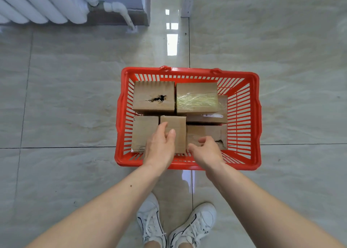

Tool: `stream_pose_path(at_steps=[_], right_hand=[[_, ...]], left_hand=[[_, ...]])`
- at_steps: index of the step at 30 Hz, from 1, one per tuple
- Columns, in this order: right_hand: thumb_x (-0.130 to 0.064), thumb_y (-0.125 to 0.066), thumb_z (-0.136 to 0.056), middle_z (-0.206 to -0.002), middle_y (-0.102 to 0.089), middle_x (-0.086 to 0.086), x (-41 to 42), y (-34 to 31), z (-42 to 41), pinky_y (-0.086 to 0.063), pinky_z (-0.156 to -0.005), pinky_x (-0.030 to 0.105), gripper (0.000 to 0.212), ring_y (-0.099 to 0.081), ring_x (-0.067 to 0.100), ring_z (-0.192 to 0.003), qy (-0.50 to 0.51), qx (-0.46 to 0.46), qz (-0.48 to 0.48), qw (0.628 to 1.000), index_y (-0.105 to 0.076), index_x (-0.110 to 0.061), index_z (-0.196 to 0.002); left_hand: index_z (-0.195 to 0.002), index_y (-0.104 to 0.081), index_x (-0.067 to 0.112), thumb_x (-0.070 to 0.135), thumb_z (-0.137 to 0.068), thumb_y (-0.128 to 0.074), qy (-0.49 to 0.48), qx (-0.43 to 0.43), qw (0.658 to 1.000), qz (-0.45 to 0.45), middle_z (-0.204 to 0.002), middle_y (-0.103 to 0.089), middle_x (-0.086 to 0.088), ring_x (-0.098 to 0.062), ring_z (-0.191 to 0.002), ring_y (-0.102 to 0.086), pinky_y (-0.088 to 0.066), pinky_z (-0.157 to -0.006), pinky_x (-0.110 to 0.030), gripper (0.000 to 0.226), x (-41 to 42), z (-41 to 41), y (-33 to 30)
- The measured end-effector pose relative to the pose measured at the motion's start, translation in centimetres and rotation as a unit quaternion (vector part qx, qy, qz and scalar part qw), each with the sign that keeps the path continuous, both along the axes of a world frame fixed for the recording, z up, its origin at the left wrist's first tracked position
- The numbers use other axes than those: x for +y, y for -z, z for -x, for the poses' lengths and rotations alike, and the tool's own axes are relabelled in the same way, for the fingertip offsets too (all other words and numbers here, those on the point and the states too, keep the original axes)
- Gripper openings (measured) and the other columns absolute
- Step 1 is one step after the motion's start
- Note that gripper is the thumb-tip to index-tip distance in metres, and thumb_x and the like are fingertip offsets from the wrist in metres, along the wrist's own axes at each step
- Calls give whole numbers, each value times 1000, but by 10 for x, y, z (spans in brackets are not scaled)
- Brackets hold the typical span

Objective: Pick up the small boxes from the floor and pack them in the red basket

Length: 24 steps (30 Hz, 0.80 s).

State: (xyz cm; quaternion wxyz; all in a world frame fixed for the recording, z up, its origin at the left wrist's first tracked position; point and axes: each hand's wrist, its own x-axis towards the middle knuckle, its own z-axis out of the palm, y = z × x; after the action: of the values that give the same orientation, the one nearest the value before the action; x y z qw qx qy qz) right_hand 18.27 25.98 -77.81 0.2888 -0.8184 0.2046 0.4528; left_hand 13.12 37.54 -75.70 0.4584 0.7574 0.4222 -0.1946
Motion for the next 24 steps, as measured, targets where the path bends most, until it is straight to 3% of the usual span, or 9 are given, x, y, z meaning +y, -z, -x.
stream_pose_path(at_steps=[5,8,10,15,19,24], right_hand=[[-29,-65,-86,-124,-61,7,-40,-53,-10,-52,-97,43,49,-63,25,-110,82,-8,-16,996,-50,-14,-130],[-30,-67,-77,-112,-69,5,-67,-81,-23,-56,-88,40,45,-67,23,-98,138,-36,-41,989,-61,-14,-118],[-33,-66,-68,-108,-71,5,-92,-92,-29,-57,-87,42,45,-69,24,-95,181,-52,-53,981,-65,-15,-110],[-17,-68,-84,-95,-63,-1,-169,-127,-29,-52,-80,37,25,-65,23,-97,276,-76,-80,955,-54,-18,-105],[-21,-67,-83,-113,-61,2,-250,-140,-25,-52,-98,44,33,-62,23,-109,323,-81,-81,940,-52,-21,-113],[-24,-67,-81,-118,-61,2,-365,-146,-17,-52,-99,47,36,-63,24,-109,364,-100,-68,924,-53,-20,-113]], left_hand=[[-145,-39,23,42,-100,-39,22,-22,1000,1,-131,-60,1,-24,-129,-49,-39,-108,-42,49,-26,-25,-52],[-143,-41,20,41,-100,-40,50,-37,998,5,-108,-58,7,-21,-122,-52,-40,-102,-34,48,-51,-43,-82],[-142,-42,21,41,-99,-42,74,-45,996,8,-100,-55,11,-19,-114,-54,-41,-101,-36,48,-73,-54,-101],[-131,-51,24,46,-94,-45,138,-62,988,38,-104,-69,6,-18,-108,-61,-46,-97,-36,43,-147,-74,-125],[-118,-57,24,50,-91,-41,183,-67,979,66,-102,-72,4,-22,-99,-66,-51,-94,-42,41,-226,-80,-134],[-111,-54,24,44,-97,-40,232,-63,967,90,-100,-73,6,-21,-104,-64,-50,-95,-41,28,-344,-84,-138]])
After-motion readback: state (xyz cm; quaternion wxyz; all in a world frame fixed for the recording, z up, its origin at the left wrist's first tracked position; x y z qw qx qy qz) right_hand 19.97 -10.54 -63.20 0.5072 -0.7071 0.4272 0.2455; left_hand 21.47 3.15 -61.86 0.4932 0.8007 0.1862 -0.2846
